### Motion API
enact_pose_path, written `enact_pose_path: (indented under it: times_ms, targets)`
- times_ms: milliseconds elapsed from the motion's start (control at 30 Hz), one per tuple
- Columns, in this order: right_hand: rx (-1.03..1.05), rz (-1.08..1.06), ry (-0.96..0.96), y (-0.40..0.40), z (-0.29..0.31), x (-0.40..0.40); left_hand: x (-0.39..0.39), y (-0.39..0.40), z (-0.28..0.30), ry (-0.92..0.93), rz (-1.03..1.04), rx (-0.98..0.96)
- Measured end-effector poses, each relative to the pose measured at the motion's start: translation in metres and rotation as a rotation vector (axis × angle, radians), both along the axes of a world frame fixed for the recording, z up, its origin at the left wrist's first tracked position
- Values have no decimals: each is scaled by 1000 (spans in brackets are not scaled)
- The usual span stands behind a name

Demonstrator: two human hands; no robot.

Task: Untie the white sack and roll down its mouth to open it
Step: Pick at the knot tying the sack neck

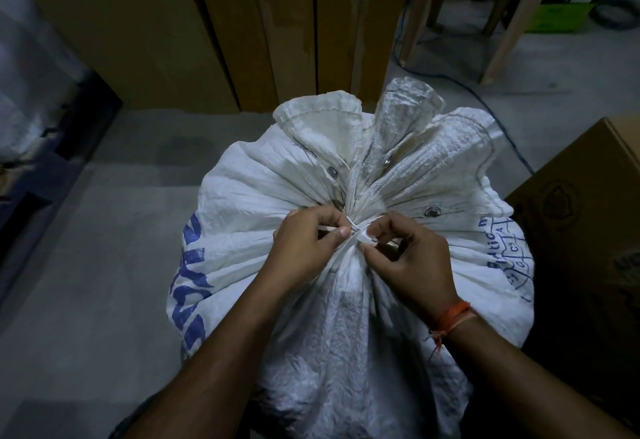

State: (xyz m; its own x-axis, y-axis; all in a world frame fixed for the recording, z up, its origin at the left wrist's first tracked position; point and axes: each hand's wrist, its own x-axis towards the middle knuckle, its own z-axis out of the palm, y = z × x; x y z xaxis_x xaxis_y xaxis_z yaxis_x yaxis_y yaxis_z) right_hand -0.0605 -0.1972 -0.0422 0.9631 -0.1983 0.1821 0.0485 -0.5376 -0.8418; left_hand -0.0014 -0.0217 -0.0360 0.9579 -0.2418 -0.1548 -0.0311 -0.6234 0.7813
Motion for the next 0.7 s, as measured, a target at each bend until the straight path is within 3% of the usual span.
enact_pose_path:
  times_ms: [700]
  targets:
    - [-3,-2,0,3,-5,-2,-6,-10,0,29,30,-41]
